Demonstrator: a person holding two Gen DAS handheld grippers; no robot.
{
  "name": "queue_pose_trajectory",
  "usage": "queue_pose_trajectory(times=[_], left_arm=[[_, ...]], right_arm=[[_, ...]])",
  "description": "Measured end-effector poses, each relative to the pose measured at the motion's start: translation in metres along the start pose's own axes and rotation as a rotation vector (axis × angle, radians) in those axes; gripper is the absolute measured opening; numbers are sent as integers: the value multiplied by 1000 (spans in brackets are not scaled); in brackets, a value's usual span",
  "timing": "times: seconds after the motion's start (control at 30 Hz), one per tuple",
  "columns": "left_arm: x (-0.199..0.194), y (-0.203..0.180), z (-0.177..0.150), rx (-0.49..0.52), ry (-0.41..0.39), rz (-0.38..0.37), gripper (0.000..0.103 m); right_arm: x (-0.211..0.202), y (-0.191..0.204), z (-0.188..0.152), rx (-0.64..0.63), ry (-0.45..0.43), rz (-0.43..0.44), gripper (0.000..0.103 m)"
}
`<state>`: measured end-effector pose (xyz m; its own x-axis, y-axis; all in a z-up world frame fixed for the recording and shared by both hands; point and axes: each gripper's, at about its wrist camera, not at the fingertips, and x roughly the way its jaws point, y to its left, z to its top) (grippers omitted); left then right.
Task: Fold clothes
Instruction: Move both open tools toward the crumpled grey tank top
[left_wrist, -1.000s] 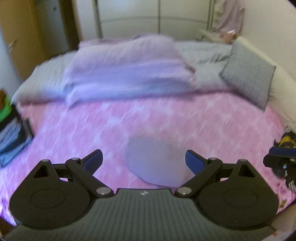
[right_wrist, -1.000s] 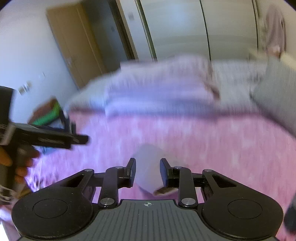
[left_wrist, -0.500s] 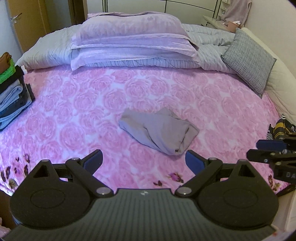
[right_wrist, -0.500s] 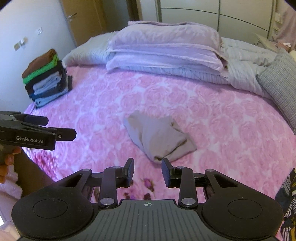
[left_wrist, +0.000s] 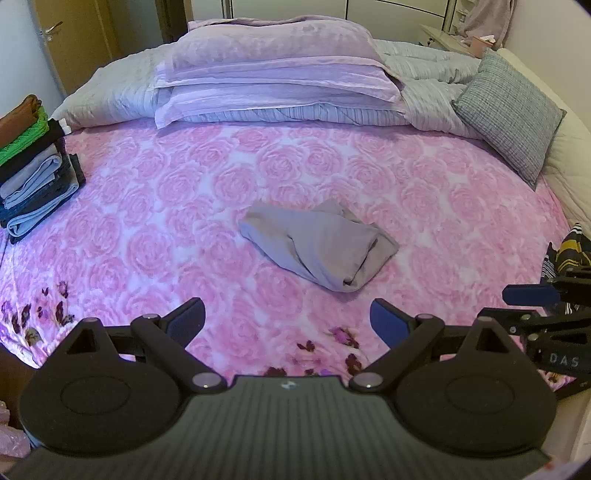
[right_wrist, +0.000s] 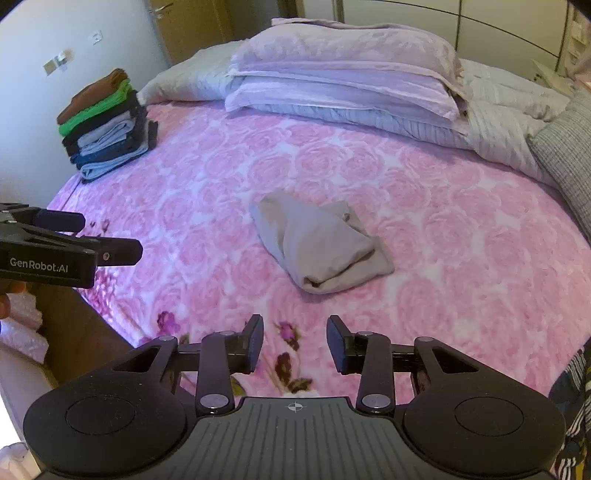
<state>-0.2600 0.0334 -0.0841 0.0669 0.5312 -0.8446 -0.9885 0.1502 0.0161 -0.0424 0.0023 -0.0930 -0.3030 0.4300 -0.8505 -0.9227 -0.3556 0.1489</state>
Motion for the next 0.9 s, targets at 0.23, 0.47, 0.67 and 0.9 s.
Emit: queue_pose_trajectory(times=[0.23,0.47,0.67,0.9], left_arm=[[-4,-11,-3,-5,-8,-1,94],[14,5,2,-7,10,-8,94],[55,43,12,18,47,-35,94],[123,98,41,96,88,-116,91]], right_arm=[[-3,-9,-4,-27,-4,4,36],[7,-15,4,14,0,-25,36],[32,-25,12,135,33,-105,36],[67,-39,26,399,55,-239,36]])
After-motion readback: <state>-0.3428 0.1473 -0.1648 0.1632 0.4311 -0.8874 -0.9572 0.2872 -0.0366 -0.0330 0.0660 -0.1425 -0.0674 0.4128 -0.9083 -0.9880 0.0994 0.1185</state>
